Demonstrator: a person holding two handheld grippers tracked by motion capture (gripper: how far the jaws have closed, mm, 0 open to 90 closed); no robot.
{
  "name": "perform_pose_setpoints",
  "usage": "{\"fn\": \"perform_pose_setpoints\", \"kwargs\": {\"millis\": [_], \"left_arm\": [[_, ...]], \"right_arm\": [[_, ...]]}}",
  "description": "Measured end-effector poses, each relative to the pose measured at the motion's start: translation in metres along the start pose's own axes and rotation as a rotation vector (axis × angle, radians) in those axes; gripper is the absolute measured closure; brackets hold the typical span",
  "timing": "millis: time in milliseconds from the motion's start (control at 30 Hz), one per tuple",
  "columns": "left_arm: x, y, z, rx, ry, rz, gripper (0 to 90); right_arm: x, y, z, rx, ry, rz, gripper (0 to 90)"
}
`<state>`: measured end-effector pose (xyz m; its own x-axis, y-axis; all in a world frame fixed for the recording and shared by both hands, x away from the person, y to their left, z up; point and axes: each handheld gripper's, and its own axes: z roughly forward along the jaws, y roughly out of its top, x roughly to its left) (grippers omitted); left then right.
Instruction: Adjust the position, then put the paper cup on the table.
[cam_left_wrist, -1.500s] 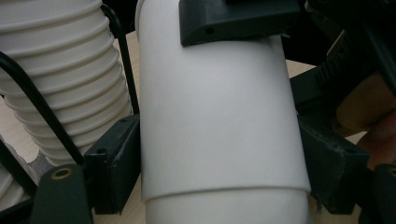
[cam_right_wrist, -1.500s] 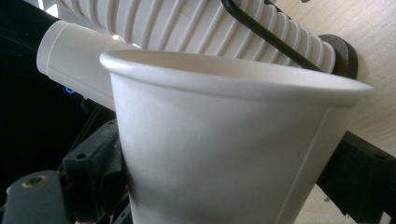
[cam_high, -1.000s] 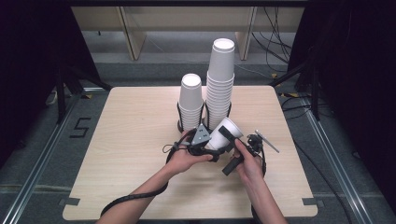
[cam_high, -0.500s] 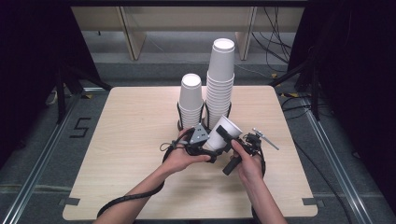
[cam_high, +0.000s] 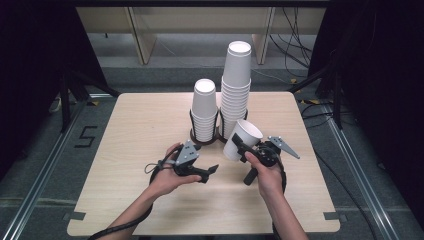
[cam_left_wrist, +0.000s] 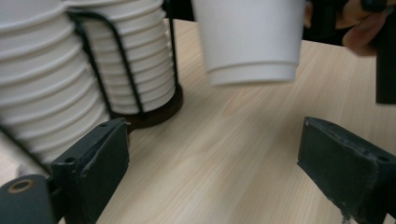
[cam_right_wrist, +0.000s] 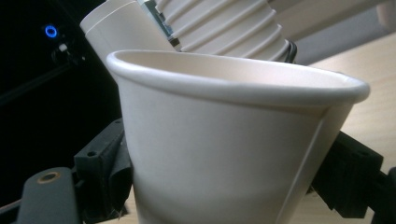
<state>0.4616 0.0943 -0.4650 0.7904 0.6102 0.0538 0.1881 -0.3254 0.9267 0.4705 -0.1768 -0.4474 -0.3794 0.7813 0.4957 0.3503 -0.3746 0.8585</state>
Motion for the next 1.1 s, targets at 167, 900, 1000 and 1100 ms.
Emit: {"fn": "perform_pose_setpoints", "kwargs": {"millis": [167,900,1000,1100], "left_arm": [[0.009,-0.021,-0.029,-0.008,0.064,-0.008,9.8],[0.032,-0.05,-0.077,-0.107,0.251,-0.114,11.3],[0.033,-0.051,-0.078,-0.107,0.256,-0.12,11.3],[0.033,-0.052,-0.078,-0.112,0.256,-0.117,11.3]], "right_arm": [[0.007,0.0,-0.005,-0.014,-0.001,-0.103,17.8],[0.041,-0.002,-0.004,-0.04,0.055,-0.369,17.7],[0.045,-0.001,-0.005,-0.038,0.065,-0.364,17.7],[0.047,-0.001,-0.005,-0.038,0.074,-0.378,17.7]]}}
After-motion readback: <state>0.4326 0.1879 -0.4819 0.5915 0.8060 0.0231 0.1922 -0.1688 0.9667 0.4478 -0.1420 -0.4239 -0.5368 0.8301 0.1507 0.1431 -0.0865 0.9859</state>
